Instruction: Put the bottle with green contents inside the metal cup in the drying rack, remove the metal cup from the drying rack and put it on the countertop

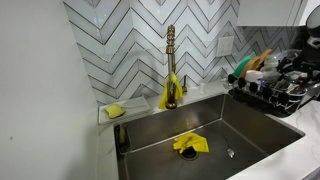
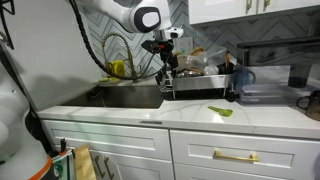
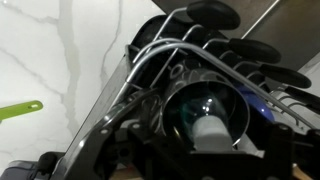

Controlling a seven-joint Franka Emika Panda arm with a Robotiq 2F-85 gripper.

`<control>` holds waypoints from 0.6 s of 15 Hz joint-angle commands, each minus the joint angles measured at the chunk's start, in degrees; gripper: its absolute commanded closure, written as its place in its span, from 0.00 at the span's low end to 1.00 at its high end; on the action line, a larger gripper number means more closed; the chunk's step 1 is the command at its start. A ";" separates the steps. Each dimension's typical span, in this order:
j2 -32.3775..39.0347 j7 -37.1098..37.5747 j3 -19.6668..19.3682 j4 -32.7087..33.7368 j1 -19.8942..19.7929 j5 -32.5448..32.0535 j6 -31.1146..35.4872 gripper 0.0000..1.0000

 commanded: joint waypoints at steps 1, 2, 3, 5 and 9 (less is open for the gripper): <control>-0.40 1.95 -0.10 -1.58 0.32 0.36 1.53 0.42; -0.51 2.12 -0.14 -1.33 0.30 0.71 0.97 0.50; -0.64 2.44 -0.19 -1.19 0.24 0.56 0.80 0.50; -0.76 3.39 -0.45 -0.50 -0.02 0.64 -0.61 0.50; -1.99 5.00 -0.87 1.05 -0.44 -0.17 -3.75 0.50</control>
